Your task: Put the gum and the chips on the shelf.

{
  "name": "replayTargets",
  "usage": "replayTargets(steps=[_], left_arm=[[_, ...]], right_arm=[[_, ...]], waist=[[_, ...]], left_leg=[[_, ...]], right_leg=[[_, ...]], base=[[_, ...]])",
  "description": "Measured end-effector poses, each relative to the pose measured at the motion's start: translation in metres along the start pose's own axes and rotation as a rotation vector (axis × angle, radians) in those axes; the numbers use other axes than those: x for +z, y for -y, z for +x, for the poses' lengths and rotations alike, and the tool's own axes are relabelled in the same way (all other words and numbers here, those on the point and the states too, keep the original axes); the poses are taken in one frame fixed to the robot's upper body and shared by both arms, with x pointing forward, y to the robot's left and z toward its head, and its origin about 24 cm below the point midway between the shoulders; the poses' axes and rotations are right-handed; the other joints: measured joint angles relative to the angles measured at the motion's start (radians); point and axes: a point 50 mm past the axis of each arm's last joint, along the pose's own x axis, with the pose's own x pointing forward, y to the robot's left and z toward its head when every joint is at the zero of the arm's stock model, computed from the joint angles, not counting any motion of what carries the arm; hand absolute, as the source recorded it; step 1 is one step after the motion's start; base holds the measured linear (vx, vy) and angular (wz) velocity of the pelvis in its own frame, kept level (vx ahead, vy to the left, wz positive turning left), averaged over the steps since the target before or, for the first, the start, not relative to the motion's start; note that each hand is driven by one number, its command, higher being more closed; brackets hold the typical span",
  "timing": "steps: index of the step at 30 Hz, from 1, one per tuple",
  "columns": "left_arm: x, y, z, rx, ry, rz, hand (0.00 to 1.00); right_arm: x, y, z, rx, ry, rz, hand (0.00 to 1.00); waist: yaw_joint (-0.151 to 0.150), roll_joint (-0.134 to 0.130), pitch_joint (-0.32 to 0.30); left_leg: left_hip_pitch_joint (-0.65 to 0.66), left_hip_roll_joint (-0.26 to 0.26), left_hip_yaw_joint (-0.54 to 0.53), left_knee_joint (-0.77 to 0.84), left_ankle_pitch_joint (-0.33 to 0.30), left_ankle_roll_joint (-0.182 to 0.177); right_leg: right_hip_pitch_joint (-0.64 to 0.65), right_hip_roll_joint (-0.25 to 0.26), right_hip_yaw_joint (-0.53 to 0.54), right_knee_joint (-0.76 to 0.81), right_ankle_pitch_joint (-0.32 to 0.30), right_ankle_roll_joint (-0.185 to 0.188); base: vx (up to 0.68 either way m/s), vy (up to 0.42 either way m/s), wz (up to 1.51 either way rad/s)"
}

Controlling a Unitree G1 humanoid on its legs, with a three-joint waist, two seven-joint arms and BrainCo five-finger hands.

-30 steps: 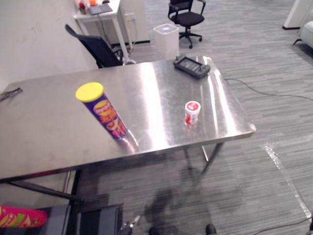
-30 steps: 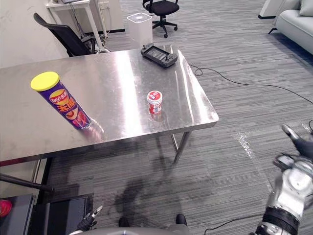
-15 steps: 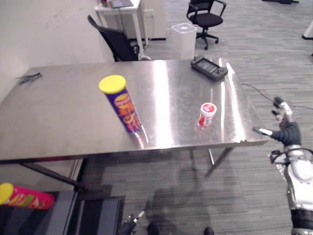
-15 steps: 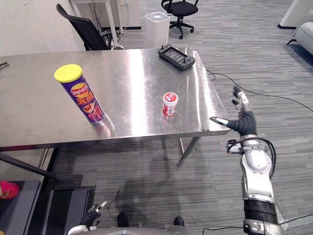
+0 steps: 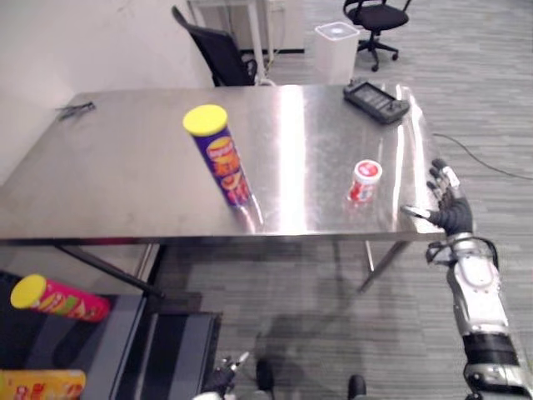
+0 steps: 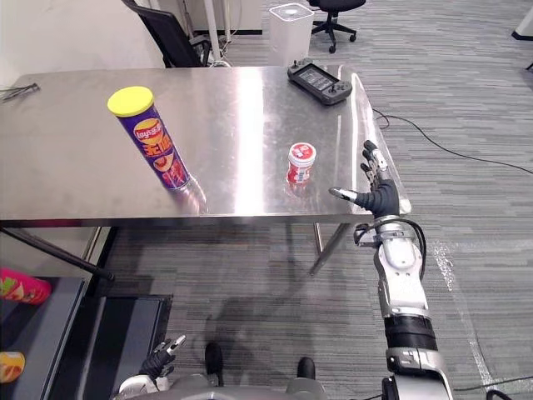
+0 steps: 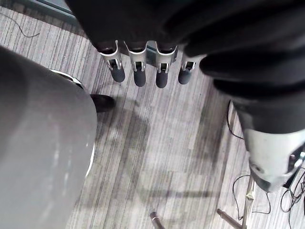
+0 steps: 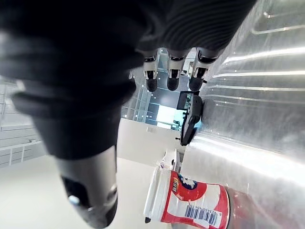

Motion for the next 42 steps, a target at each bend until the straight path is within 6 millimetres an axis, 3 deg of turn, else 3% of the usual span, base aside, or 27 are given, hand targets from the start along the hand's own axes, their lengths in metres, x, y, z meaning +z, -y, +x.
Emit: replayTargets(steps=[2, 15, 30, 31, 42], left_arm=[[0.002, 0.001, 0.001, -0.001, 0.005, 0.001, 0.00], [0.003, 0.001, 0.001, 0.014, 0.007, 0.001, 0.00], [0.013, 0.002, 0.004, 0.018, 0.035, 0.003, 0.00], [0.013, 0.002, 0.004, 0.019, 0.035, 0.003, 0.00], [0.015, 0.003, 0.004, 0.019, 0.044, 0.005, 0.00]], right_arm=[[-0.003, -0.007, 0.005, 0.007, -0.012, 0.026, 0.00], [-0.010, -0.039, 0.029, 0.012, -0.062, 0.127, 0.00], [-0.008, -0.057, 0.044, 0.053, -0.085, 0.155, 0.00], [-0.008, -0.058, 0.044, 0.055, -0.085, 0.158, 1.00], [-0.013, -0.064, 0.045, 0.037, -0.122, 0.173, 1.00]], waist=[[0.013, -0.002, 0.001], [0.018, -0.005, 0.005], [0.043, -0.016, 0.034], [0.043, -0.016, 0.034], [0.044, -0.015, 0.047]], left_leg=[[0.000, -0.001, 0.000, 0.000, 0.000, 0.000], [0.003, 0.000, -0.018, -0.001, -0.002, -0.003], [0.003, -0.001, -0.022, 0.000, -0.002, -0.003], [0.003, -0.001, -0.022, 0.000, -0.002, -0.003], [0.010, 0.000, -0.022, -0.001, -0.009, -0.012]], right_leg=[[0.001, 0.000, -0.002, -0.001, 0.000, 0.000], [0.015, 0.001, -0.022, -0.002, 0.000, 0.000], [0.030, 0.001, -0.033, -0.018, -0.001, -0.001], [0.030, 0.001, -0.033, -0.018, -0.001, -0.001], [0.034, 0.001, -0.033, -0.015, -0.001, 0.000]], base=[[0.07, -0.006, 0.02], [0.00, -0.001, 0.03], [0.02, -0.003, 0.02], [0.00, 0.000, 0.00], [0.00, 0.000, 0.00]])
